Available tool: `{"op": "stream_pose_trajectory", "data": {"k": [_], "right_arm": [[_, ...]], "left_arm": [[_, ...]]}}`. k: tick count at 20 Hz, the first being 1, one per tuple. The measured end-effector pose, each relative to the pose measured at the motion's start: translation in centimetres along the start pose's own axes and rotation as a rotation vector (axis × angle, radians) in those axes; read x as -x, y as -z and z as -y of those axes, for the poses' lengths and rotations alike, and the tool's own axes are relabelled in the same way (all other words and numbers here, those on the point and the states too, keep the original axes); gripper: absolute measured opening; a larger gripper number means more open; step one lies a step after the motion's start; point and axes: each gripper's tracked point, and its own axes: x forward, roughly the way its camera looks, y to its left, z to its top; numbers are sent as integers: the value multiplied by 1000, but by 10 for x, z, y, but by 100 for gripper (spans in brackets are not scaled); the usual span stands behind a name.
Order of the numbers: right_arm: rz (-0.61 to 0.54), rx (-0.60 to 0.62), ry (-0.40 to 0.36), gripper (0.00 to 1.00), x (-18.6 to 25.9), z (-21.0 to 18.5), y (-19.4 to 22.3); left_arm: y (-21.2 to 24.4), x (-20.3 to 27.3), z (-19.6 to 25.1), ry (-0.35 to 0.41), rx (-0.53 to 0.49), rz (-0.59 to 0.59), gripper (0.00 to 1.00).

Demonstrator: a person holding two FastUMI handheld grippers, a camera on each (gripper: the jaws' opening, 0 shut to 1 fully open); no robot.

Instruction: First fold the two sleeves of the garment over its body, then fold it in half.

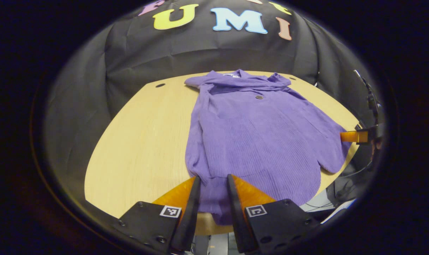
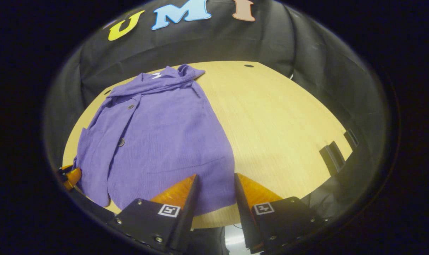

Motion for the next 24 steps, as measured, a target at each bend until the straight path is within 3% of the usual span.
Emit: {"op": "stream_pose_trajectory", "data": {"k": [1, 2, 3, 4, 5, 6, 7, 8, 10, 18, 24], "right_arm": [[-6, 11, -4, 60, -1, -2, 0], [-3, 23, -32, 60, -1, -7, -3], [-6, 6, -29, 36, -1, -10, 1], [-5, 21, -21, 12, 1, -10, 0], [-10, 52, -9, 13, -1, -10, -2], [-12, 87, -10, 14, -1, -15, -1], [7, 100, 18, 13, 0, -10, -8], [1, 130, 28, 3, 2, -12, -5], [-3, 168, 28, 3, 0, -17, -8], [109, 122, -68, 3, 32, -36, -68], [223, 127, -103, 3, 52, -50, -122]], "left_arm": [[0, 1, 1, -8, -5, -10, 32], [2, 0, 4, -1, -28, -6, 31], [3, 2, 6, -18, -23, -8, 27], [4, 1, 8, -32, -36, -15, 15], [3, 0, 7, -42, -43, -16, 16], [1, -3, 8, -58, -39, -30, 8], [-1, -4, 11, -48, -35, -33, 9], [-2, -4, 13, -35, -13, -37, 9], [-8, -4, 15, -2, 49, -31, 7], [-48, 16, 20, 120, 238, 25, 7], [-114, 35, 22, 170, 267, 127, 7]]}}
